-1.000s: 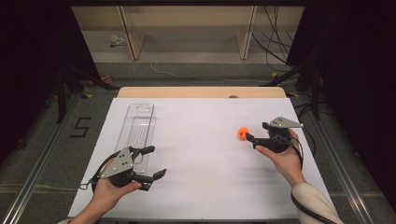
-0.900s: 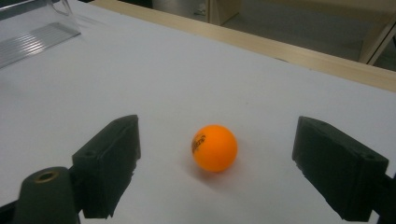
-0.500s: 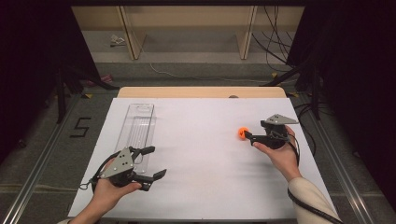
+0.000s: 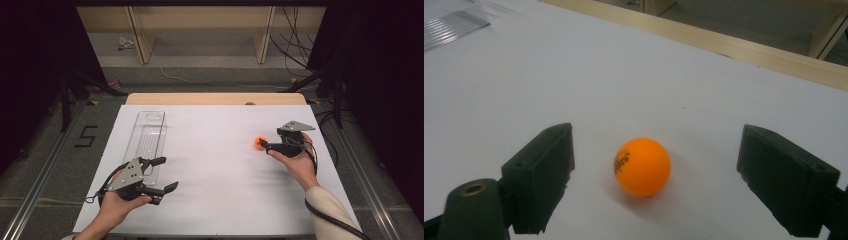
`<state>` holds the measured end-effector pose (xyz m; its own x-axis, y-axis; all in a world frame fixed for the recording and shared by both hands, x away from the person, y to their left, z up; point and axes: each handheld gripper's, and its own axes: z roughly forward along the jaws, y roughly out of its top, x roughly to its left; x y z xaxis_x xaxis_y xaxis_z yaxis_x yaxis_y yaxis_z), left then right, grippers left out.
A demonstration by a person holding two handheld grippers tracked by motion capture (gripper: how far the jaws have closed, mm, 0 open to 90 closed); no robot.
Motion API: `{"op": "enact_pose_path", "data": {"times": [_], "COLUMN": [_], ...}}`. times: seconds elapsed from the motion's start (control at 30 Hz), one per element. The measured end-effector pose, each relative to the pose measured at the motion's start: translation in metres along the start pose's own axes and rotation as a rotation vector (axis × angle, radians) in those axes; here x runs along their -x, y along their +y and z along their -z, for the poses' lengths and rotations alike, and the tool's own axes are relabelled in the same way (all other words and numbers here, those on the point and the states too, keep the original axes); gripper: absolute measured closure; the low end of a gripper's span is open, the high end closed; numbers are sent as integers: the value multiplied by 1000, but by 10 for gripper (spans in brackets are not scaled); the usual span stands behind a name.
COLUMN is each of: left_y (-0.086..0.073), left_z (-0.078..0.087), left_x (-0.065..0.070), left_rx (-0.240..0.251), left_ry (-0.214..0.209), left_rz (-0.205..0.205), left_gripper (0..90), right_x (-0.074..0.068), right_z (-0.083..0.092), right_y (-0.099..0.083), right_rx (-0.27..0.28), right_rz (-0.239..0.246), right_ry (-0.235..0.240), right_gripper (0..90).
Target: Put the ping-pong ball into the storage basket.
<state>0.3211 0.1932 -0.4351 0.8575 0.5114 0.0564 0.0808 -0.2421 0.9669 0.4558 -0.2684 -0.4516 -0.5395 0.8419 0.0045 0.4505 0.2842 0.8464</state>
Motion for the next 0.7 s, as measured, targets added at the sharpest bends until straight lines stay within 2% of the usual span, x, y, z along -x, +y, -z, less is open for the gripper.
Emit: {"op": "enact_pose_path", "data": {"times": [0.7], "left_y": [0], "left_z": [0], "left_x": [0], "left_rx": [-2], "left_ry": [-5], "left_rz": [3], "left_gripper": [158], "right_x": [-3], "right_z": [-30], "right_y": [0], "right_rx": [-68], "right_rz": [25], "right_ry": [18], "right_gripper": [162]}}
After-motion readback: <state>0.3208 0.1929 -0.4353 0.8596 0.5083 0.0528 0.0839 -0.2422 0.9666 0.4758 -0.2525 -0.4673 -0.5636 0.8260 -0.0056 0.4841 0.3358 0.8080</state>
